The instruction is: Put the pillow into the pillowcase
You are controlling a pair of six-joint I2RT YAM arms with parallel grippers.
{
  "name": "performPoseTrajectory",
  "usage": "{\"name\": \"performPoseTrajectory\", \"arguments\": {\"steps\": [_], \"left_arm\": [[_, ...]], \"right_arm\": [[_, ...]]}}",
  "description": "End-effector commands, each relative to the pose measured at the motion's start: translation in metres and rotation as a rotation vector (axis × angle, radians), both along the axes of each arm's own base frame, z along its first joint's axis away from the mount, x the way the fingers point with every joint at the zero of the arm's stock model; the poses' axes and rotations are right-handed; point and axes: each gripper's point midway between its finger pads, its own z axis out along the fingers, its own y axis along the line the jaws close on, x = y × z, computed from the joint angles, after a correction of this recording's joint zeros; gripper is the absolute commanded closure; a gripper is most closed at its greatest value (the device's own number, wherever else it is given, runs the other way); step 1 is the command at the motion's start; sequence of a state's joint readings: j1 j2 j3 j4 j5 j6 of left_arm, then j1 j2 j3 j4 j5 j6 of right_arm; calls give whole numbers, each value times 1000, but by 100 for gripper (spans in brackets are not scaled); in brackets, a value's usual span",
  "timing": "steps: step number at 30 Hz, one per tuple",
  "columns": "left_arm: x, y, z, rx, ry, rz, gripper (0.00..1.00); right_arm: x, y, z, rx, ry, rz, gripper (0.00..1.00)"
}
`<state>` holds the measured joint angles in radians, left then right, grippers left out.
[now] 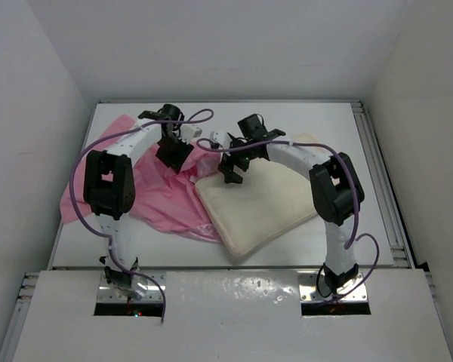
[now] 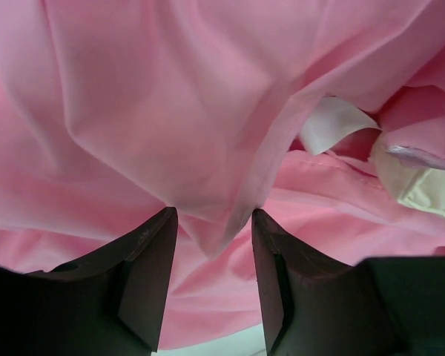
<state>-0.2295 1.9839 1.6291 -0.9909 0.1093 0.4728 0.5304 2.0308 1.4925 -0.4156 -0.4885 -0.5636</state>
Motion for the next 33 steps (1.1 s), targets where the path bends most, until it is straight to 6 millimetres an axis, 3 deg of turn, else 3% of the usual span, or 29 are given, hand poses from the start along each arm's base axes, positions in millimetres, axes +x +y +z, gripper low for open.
{"name": "performPoseTrajectory", "arguments": {"steps": [1, 4, 12, 15, 23, 29, 32, 33], "left_arm": [[-8, -15, 6, -72, 15, -48, 56], [-17, -14, 8, -79, 35, -70, 53], [-27, -23, 34, -135, 23, -127, 45], [-32, -27, 37, -155, 40, -146, 40], [-47, -23, 17, -145, 84, -131, 35], [-33, -10, -16, -55, 36, 2, 37], [-31, -9, -21, -47, 33, 29, 49], [-29, -8, -20, -43, 27, 30, 61]], "right_arm": [[-36, -6, -24, -61, 125, 120, 4], [-46, -4, -14, -26, 138, 148, 13], [-53, 14, 50, 157, 96, 214, 7], [-56, 18, 57, 209, 128, 219, 6], [-64, 11, 27, 120, 158, 220, 4], [-58, 4, -29, 2, 152, 120, 6], [-55, 6, -35, 36, 153, 63, 13], [-54, 6, -34, 50, 146, 47, 23]]}}
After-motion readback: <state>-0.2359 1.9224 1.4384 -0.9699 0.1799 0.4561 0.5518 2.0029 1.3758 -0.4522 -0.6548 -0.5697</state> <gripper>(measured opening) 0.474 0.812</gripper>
